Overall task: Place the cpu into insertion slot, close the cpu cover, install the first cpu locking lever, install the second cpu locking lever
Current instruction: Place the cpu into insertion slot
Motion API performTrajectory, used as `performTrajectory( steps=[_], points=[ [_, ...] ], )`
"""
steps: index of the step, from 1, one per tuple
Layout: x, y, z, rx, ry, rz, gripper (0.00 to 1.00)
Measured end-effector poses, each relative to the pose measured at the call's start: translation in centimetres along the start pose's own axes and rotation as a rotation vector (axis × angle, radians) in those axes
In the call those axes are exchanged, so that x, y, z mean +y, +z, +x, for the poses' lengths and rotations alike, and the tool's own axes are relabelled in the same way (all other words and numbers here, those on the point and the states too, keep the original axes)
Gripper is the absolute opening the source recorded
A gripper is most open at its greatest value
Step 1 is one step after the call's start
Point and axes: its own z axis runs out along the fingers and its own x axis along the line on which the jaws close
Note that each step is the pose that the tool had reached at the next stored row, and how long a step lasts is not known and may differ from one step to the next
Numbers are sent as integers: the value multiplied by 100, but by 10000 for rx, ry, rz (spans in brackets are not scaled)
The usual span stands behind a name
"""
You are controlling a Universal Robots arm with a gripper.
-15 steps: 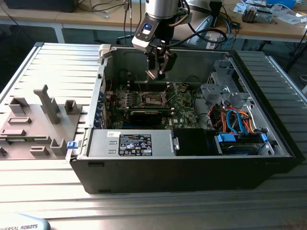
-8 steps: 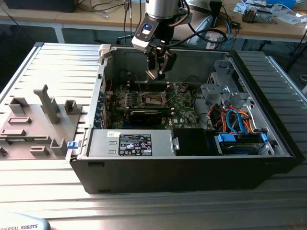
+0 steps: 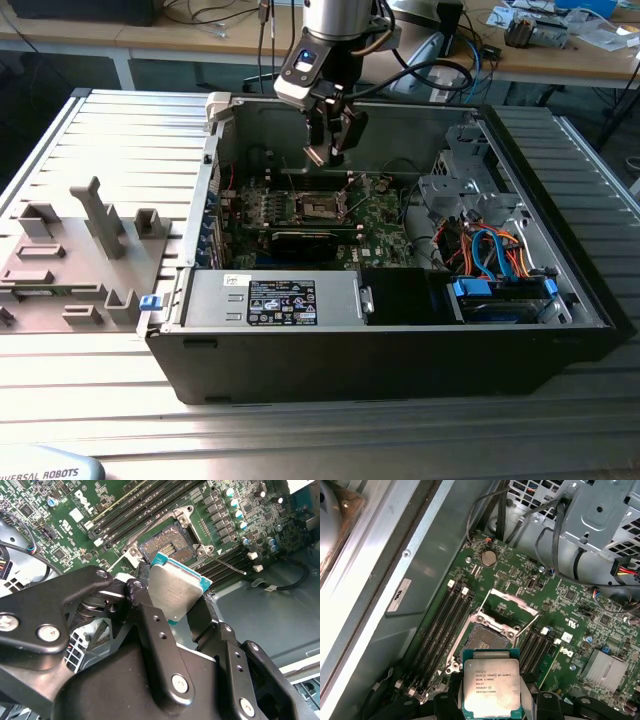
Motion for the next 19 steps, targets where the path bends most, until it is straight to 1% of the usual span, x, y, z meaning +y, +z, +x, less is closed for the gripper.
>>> performTrajectory(
  steps=[19],
  points=[
    [0,7,0,-3,173,2,54]
  ],
)
